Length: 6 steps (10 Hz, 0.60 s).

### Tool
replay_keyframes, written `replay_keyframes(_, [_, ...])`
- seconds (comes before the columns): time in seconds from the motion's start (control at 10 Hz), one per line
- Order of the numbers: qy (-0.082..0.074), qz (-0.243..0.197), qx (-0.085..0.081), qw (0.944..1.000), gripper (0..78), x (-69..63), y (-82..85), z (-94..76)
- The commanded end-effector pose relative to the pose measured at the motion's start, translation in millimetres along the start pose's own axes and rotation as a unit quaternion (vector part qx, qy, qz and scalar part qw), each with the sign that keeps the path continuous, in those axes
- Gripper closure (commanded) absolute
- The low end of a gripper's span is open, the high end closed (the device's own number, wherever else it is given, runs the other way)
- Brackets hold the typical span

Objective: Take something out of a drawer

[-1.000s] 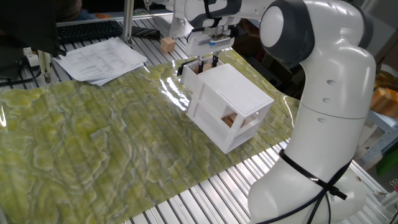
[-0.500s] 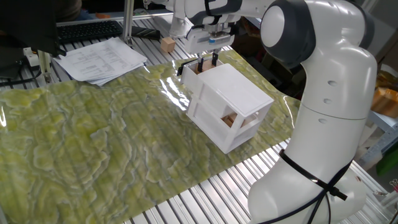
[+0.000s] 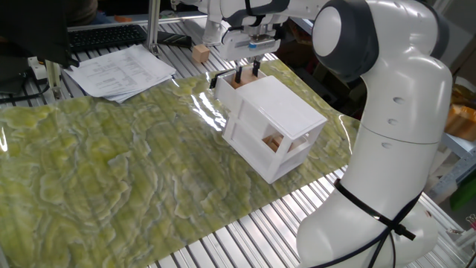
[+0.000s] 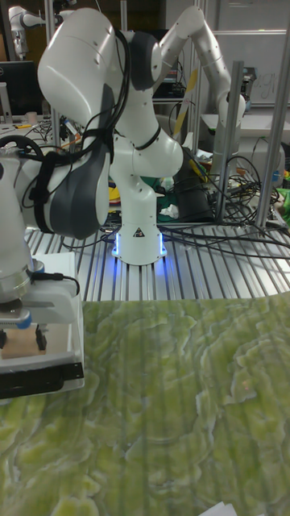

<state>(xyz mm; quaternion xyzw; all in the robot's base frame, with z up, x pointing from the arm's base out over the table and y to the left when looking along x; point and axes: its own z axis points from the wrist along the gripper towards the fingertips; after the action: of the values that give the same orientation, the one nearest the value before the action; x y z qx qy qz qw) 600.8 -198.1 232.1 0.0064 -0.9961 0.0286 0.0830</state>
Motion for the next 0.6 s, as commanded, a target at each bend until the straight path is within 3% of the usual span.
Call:
replay_keyframes(0.1, [-0.011, 0.008, 0.0, 0.9999, 75.0, -5.2, -0.8, -5.1])
replay_keyframes(0.6, [-0.006, 0.009, -0.002, 0.9999, 75.0, -14.9, -5.0, -14.1])
